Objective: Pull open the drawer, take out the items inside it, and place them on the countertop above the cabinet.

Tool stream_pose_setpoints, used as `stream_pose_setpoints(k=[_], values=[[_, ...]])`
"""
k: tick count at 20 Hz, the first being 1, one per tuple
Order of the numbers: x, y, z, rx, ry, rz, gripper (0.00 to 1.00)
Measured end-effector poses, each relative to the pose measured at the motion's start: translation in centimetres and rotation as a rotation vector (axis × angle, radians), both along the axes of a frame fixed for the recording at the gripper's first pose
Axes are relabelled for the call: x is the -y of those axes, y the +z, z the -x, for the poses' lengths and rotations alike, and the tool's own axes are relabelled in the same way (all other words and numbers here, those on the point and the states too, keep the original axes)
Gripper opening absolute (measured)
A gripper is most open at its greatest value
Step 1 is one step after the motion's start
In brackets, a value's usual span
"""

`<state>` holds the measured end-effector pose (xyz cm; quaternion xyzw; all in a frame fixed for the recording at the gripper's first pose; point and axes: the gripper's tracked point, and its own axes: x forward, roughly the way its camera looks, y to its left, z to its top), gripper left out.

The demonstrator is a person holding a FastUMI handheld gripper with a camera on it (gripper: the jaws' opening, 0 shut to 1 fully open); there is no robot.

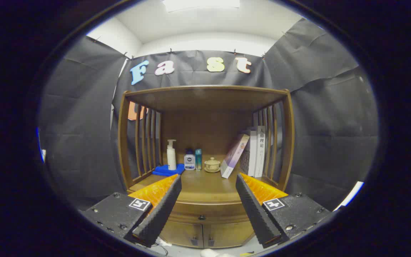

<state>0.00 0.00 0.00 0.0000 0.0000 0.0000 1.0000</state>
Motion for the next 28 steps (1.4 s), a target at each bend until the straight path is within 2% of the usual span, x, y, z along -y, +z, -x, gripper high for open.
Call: stream_pose_setpoints(k=[16, 22, 28], values=[[0.4, -3.4, -1.9, -0.037, 0.014, -0.003, 1.00], [0.4, -7.8, -4.9, -0.049, 0.040, 0.009, 1.00], [1.0, -15.2, -7.9, -0.141, 0.023, -0.003, 1.00]])
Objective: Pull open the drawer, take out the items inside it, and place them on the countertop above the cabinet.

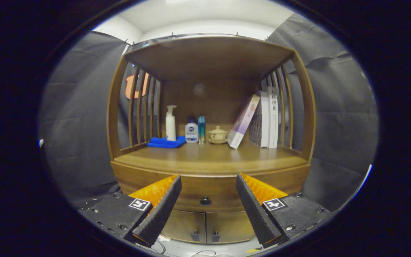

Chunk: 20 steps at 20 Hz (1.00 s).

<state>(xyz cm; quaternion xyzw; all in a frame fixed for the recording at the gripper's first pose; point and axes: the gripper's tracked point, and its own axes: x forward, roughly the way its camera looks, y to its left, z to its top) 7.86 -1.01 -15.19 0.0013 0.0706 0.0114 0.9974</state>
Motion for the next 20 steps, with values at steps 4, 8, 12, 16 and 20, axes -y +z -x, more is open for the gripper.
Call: stream_pose_setpoints(k=[4, 8, 12, 16, 20], values=[[-0.5, -5.0, -2.5, -0.091, -0.002, 0.004, 0.98], [-0.9, -8.0, -5.1, -0.137, -0.007, -0.006, 0.92], [-1.0, -9.2, -5.8, -0.148, -0.013, -0.002, 0.73], [-0.5, -9.1, -6.0, -0.137, -0.038, -0.020, 0.50], [-0.3, -9.1, -6.1, -0.143, -0.048, -0.040, 0.30]])
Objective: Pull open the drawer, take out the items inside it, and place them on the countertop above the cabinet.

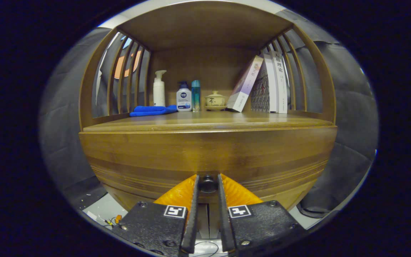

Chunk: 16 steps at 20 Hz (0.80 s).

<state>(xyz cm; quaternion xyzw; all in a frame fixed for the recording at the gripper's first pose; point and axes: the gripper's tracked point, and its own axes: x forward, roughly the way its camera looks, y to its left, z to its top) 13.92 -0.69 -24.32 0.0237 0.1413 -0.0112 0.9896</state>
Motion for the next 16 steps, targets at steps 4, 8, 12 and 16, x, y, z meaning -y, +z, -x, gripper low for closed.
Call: stream_pose_setpoints(k=[4, 8, 12, 16], values=[[0.0, -0.1, 0.1, -0.021, 0.012, 0.005, 0.25], [0.3, -0.1, 1.5, -0.026, 0.021, 0.024, 0.25], [0.0, -0.1, 4.6, -0.040, 0.043, -0.001, 0.25], [0.3, 0.0, 7.4, -0.035, 0.054, 0.016, 0.25]])
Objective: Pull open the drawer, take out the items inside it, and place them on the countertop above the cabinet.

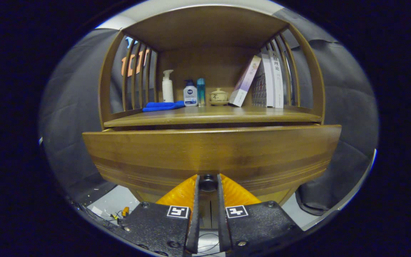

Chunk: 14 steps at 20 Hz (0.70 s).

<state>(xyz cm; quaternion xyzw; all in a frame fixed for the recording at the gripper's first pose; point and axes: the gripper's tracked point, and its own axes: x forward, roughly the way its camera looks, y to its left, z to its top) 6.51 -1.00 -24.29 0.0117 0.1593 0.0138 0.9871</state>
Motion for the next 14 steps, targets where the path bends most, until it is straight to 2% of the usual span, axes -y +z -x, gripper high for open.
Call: stream_pose_setpoints(k=[14], values=[[0.1, -1.0, 10.7, -0.014, 0.043, -0.006, 0.25]])
